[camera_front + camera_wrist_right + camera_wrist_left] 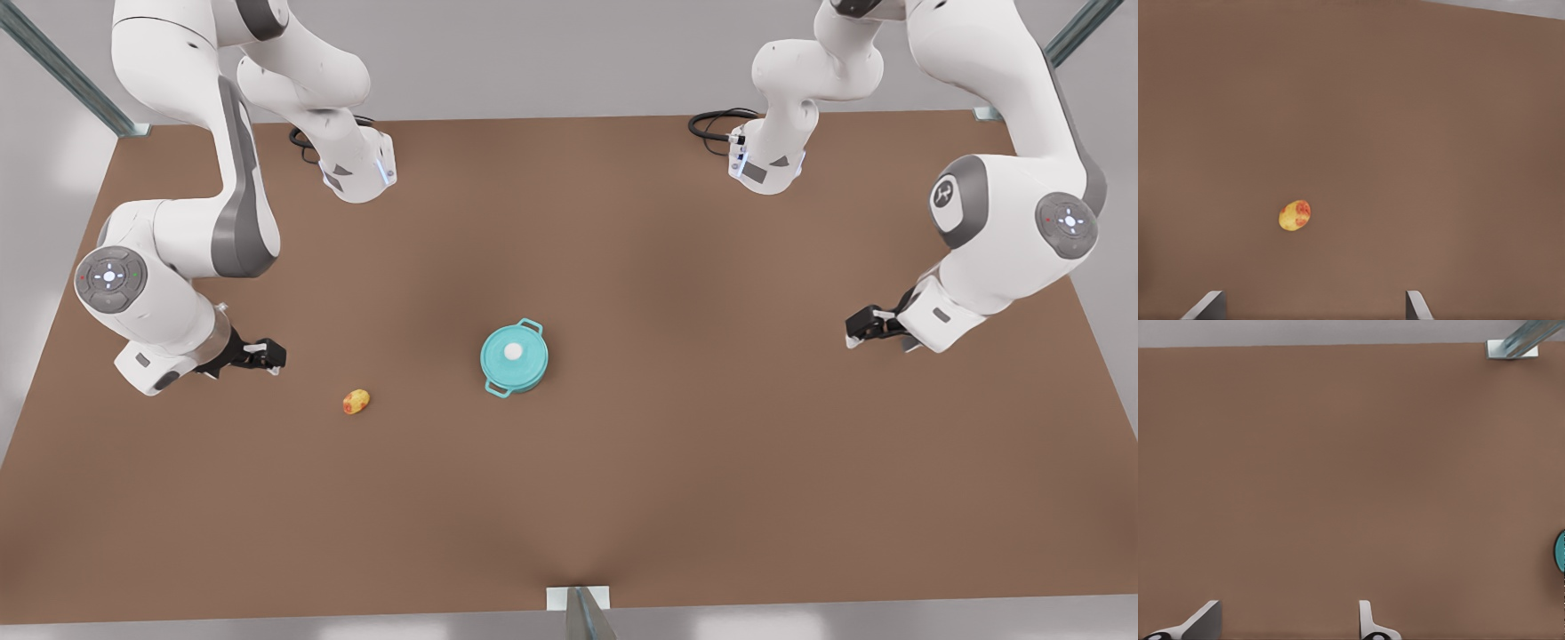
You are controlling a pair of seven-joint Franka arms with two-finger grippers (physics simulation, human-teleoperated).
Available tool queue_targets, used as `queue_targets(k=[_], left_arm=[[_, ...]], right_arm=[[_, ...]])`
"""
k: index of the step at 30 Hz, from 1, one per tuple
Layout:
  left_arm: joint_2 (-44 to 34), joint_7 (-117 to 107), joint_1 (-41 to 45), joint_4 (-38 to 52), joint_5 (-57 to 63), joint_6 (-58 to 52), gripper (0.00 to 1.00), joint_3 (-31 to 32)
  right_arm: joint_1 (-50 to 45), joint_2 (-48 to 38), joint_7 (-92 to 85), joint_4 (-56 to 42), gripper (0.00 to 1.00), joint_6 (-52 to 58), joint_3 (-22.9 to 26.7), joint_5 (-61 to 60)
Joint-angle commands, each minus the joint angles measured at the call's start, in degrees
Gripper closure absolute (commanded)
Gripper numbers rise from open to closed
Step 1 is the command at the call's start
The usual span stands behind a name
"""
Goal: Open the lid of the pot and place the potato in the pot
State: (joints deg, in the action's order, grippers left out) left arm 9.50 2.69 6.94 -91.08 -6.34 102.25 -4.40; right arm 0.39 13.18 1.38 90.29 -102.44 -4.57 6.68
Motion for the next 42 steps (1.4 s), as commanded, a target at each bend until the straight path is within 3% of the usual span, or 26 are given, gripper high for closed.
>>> queue_targets(k=[1,4,7,9,11,14,18,38,42], left_arm=[[-0.4,-1.5,0.4,-0.1,0.4,-1.9,0.00,0.2],[2.8,-5.6,3.8,1.3,0.4,-1.5,0.00,1.5],[5.4,-19.5,18.9,2.7,4.6,-1.5,0.00,1.6],[13.2,-38.5,28.3,10.9,4.4,-2.2,0.01,1.6],[26.1,-56.5,33.7,24.1,3.9,-1.9,0.01,3.9],[31.9,-65.1,38.7,24.6,4.6,8.2,0.00,3.8],[41.2,-72.2,43.2,32.5,8.4,13.2,0.00,3.4],[49.4,-75.9,45.6,34.0,11.2,29.8,0.00,2.4],[49.6,-76.0,45.8,34.0,11.3,29.4,0.00,2.7]], right_arm=[[0.0,-0.1,0.3,0.0,0.00,0.0,-0.1,0.1],[-0.4,0.0,0.6,0.1,0.00,0.0,-0.3,0.2],[-2.0,0.9,15.7,0.0,0.00,0.0,-1.1,-1.2],[-2.8,1.0,23.0,0.0,0.00,-0.6,-1.5,-5.1],[-3.4,2.9,30.7,0.0,0.00,-2.6,-5.5,-5.6],[-6.3,4.1,33.3,0.0,0.00,-2.3,-5.5,-3.7],[-6.5,10.1,33.3,0.1,0.00,-4.9,-5.4,-6.2],[-3.8,16.9,40.7,-0.1,0.00,-13.2,-4.9,0.6],[-3.9,16.7,41.3,5.2,0.00,-17.2,-5.0,0.5]])
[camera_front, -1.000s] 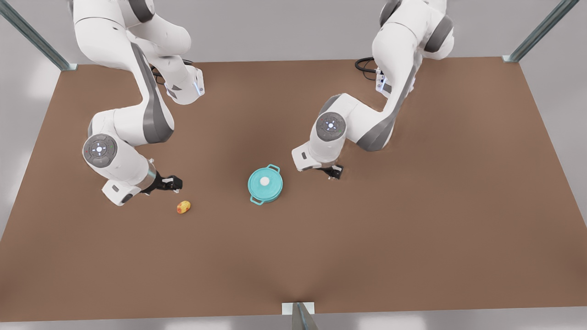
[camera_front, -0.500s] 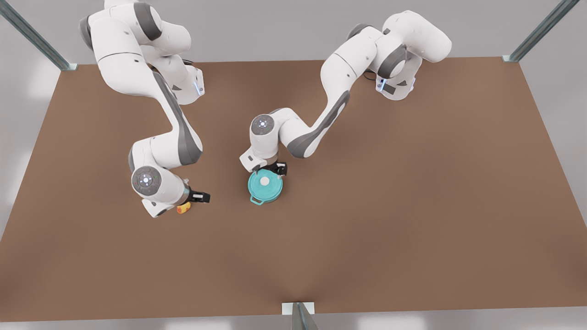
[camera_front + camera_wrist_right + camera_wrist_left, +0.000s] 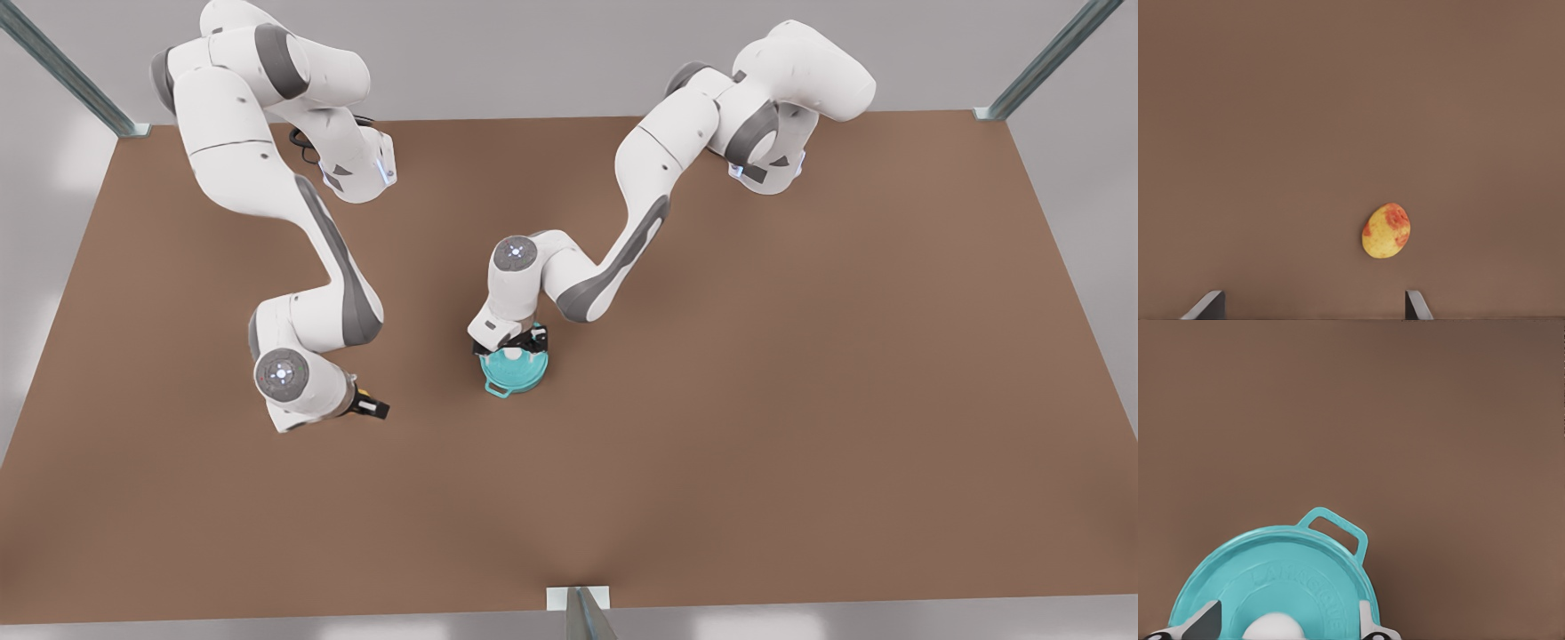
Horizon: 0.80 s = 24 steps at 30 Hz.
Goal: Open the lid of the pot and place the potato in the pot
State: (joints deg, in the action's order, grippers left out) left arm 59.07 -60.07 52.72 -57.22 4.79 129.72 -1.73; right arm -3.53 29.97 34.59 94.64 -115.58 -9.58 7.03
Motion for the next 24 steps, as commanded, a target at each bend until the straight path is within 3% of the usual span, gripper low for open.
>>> queue_targets(k=[1,10,11,12,17,24], left_arm=[[-0.1,-13.1,0.2,0.0,0.3,1.4,0.00,0.1],[0.9,-12.5,1.2,-0.4,2.3,-2.7,0.02,0.2],[0.9,-12.5,1.2,-0.5,2.3,-2.7,0.05,0.2],[0.9,-12.5,1.2,-0.4,2.2,-2.9,0.19,0.2],[0.0,-11.9,1.0,-0.4,1.7,-6.7,0.57,0.5],[-3.3,-9.5,-1.2,-0.1,-1.4,-12.8,0.65,0.7]], right_arm=[[-0.2,-0.1,8.6,1.9,0.00,-5.6,-0.1,0.3],[-0.1,-1.5,9.0,9.2,0.00,-15.7,0.0,2.1],[0.1,-1.3,8.9,9.2,0.00,-15.8,0.0,2.7],[0.1,-0.9,8.9,9.2,0.00,-16.0,0.0,3.0],[0.2,0.5,9.0,10.6,0.00,-17.9,0.0,4.5],[1.2,1.0,8.9,14.5,0.00,-20.9,0.0,7.3]])
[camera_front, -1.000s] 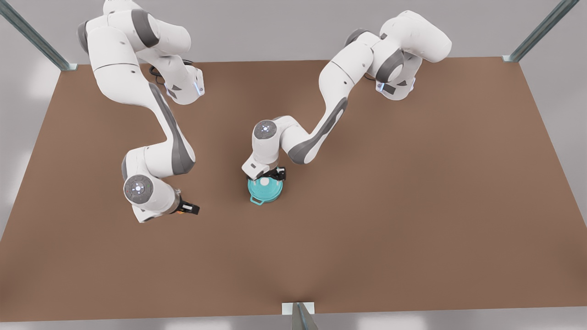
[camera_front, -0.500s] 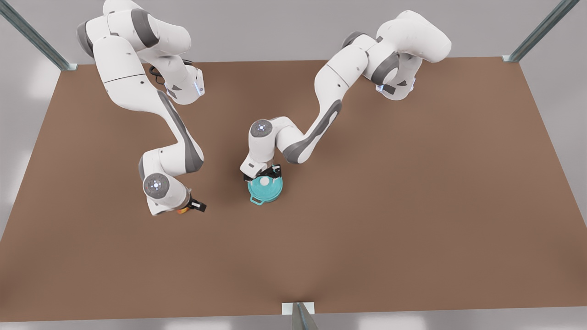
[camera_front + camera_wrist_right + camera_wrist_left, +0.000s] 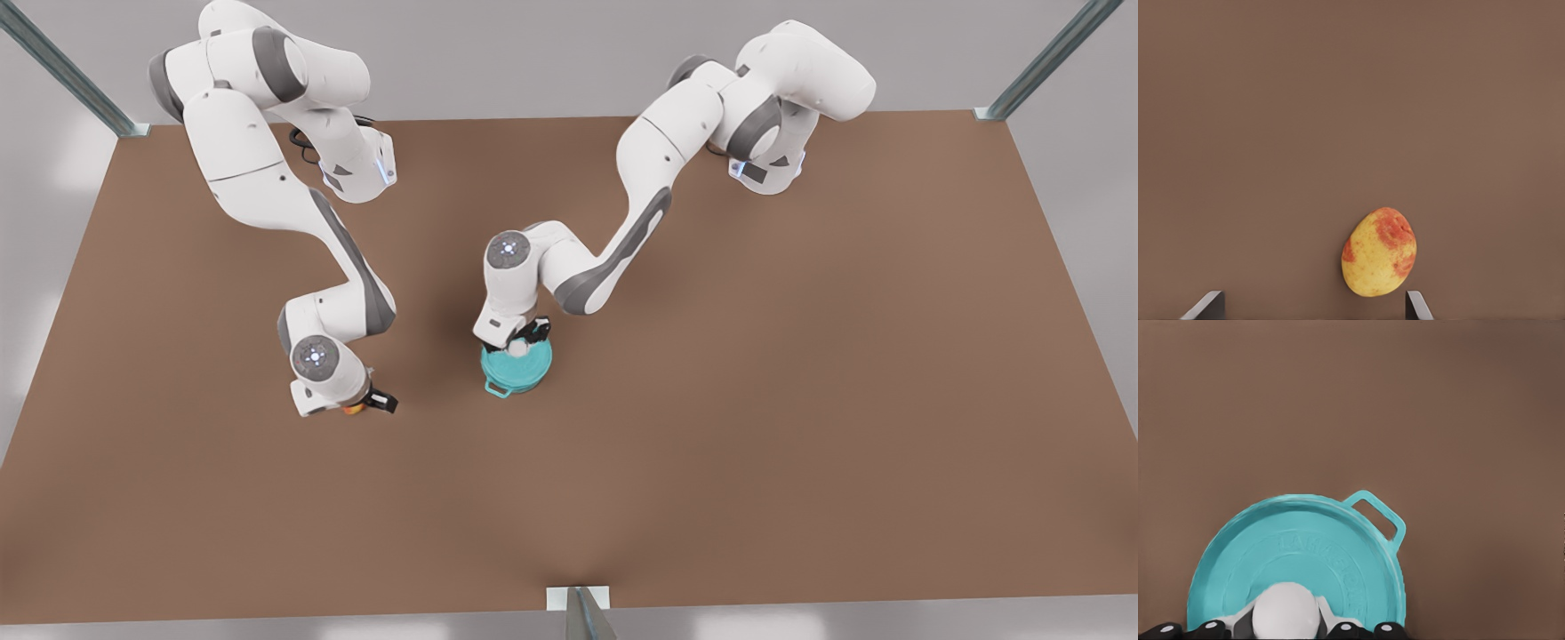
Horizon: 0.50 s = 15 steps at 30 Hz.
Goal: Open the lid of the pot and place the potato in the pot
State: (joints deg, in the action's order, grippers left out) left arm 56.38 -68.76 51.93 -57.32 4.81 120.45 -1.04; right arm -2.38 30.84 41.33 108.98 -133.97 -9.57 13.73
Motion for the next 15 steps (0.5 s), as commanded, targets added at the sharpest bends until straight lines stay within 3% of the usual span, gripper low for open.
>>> queue_targets(k=[1,8,13,15], left_arm=[[-1.2,0.0,-1.9,0.3,-1.6,-5.0,0.65,0.0],[-2.3,20.1,-21.2,0.2,-1.6,-10.7,0.65,0.1],[5.1,26.2,-25.7,-0.4,-1.4,-2.2,0.60,0.0],[5.4,26.7,-26.1,-0.4,-1.5,-0.8,0.00,0.0]], right_arm=[[-0.1,0.3,2.2,0.2,0.00,-2.8,0.0,0.6],[0.4,1.3,2.2,0.8,0.00,-3.3,0.1,1.9],[1.5,2.5,2.2,1.7,0.00,-4.6,0.0,2.8],[1.5,2.9,2.2,1.7,0.00,-5.0,0.0,2.8]])
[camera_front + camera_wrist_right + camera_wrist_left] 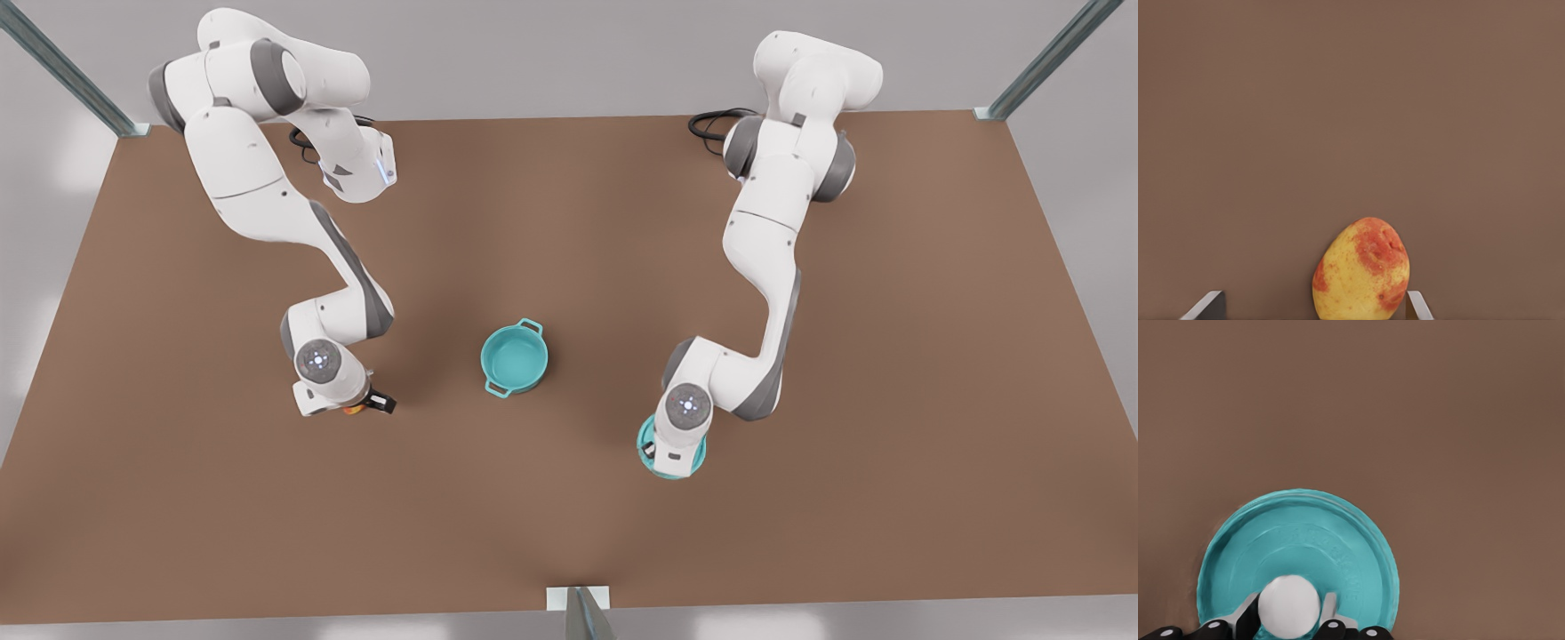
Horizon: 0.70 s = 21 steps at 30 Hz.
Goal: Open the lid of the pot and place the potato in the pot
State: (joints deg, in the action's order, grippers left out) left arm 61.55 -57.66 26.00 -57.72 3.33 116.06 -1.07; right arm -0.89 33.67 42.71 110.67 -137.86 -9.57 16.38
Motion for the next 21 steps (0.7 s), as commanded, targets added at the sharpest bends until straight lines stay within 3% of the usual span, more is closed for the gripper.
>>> queue_targets(k=[1,4,8,9,10,11,12,13,16,17,21], left_arm=[[0.2,15.8,-0.3,0.1,-0.1,3.6,0.00,0.0],[-4.0,29.5,-1.5,0.2,0.6,-9.3,0.00,-2.2],[-19.8,52.3,-16.1,0.1,-9.6,-33.8,0.00,-1.6],[-25.7,54.7,-16.7,-3.3,-9.9,-34.8,0.00,-1.7],[-36.2,62.8,-18.1,-16.1,-10.3,-24.9,0.00,-2.2],[-40.7,62.8,-19.1,-19.2,-10.0,-21.8,0.00,-2.4],[-50.1,62.8,-19.1,-29.5,-9.1,-18.6,0.00,-2.5],[-50.7,62.5,-18.9,-28.2,-8.7,-20.6,0.00,-2.5],[-49.8,57.3,-18.9,-24.2,-8.1,-20.7,0.00,-3.0],[-48.5,56.8,-19.9,-23.6,-8.5,-15.6,0.00,-3.0],[-48.3,56.3,-18.7,-23.5,-9.6,-20.3,0.00,-1.3]], right_arm=[[0.0,0.2,0.8,0.0,0.00,-1.1,0.0,0.1],[0.1,1.2,0.8,0.0,0.00,-1.2,0.1,0.9],[0.5,1.4,0.8,1.0,0.00,-2.7,0.1,0.9],[0.5,1.4,0.8,1.0,0.00,-2.7,0.0,0.9],[0.5,1.4,0.8,1.0,0.00,-2.7,0.0,0.9],[0.5,1.4,0.8,1.0,0.00,-2.7,0.1,0.9],[0.5,1.4,0.8,1.0,0.00,-2.7,0.1,0.9],[0.5,1.4,0.9,0.9,0.02,-2.7,0.0,0.8],[0.5,1.3,1.0,0.9,0.23,-2.7,0.1,0.8],[0.5,1.4,1.0,0.9,0.24,-2.7,0.1,0.8],[0.5,1.3,1.0,0.9,0.33,-2.7,0.1,0.8]])
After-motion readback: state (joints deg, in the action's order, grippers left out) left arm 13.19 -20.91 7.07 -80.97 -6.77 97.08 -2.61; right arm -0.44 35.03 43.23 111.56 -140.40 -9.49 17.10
